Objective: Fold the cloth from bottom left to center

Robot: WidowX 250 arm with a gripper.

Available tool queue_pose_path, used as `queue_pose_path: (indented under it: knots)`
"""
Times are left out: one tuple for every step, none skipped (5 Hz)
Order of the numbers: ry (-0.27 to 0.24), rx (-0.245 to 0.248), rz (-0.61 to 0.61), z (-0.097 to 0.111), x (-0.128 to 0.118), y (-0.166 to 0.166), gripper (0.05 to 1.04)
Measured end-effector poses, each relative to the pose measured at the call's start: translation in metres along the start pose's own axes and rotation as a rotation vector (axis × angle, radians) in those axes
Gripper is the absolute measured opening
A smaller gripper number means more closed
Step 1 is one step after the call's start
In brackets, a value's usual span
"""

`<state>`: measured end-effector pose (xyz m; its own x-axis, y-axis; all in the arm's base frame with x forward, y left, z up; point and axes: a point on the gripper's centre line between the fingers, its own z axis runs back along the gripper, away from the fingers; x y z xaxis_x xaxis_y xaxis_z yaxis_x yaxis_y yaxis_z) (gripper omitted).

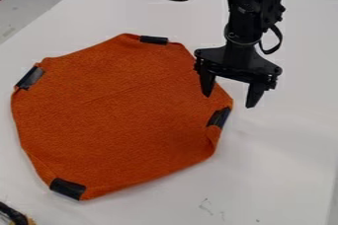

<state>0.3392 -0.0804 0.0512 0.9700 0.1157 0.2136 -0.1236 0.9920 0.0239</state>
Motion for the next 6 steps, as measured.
queue_pose_path:
  knots:
    - [0.033,0.016,0.002,-0.010,-0.006,0.002,1.001]
    - [0.017,0.085,0.046,0.001,-0.007,0.009,1.001]
    - [0.012,0.096,0.110,0.029,-0.017,0.016,1.001]
    - [0.030,0.087,0.239,0.041,-0.045,0.029,1.001]
    - [0.010,0.062,0.377,0.040,-0.084,0.046,1.001]
    - [0.025,0.047,0.488,0.033,-0.120,0.062,1.001]
